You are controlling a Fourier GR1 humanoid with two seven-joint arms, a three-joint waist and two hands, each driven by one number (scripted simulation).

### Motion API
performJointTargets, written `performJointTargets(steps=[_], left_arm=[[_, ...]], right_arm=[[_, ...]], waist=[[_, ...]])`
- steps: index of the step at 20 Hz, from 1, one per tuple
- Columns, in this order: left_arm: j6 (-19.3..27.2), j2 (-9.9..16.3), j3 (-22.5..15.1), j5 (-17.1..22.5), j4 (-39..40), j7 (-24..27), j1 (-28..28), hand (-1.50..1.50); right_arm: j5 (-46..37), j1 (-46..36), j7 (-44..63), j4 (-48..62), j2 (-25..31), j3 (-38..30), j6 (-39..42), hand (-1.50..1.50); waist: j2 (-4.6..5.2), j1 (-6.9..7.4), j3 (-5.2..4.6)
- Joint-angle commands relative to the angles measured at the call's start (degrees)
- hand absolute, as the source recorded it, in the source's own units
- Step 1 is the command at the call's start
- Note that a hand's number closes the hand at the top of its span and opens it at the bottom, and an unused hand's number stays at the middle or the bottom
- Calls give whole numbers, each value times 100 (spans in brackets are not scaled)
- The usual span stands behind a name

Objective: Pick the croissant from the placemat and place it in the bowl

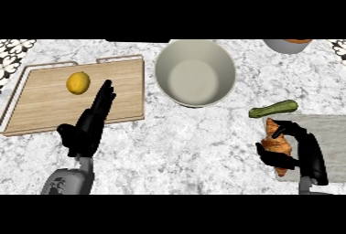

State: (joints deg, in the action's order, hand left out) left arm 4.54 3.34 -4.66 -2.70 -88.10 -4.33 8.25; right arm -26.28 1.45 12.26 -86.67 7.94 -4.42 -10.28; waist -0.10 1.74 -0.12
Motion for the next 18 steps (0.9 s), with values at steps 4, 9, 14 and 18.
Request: performJointTargets(steps=[4,9,14,18], left_arm=[[-265,-113,-319,32,40,-24,221,0],[-228,-96,-267,13,153,-101,242,0],[85,-5,95,-16,103,-144,177,0],[-23,145,214,83,-39,-61,-47,0]], right_arm=[[444,-859,-1639,-426,64,2469,2638,150],[1452,-1212,-3058,-1213,310,3345,4389,150],[2606,-1497,-4239,-2450,1514,2422,5650,150],[3928,-1721,-4192,-2728,2445,1220,6203,150]], waist=[[-2,1044,48],[-24,570,42],[-39,-123,23],[-11,-190,12]])
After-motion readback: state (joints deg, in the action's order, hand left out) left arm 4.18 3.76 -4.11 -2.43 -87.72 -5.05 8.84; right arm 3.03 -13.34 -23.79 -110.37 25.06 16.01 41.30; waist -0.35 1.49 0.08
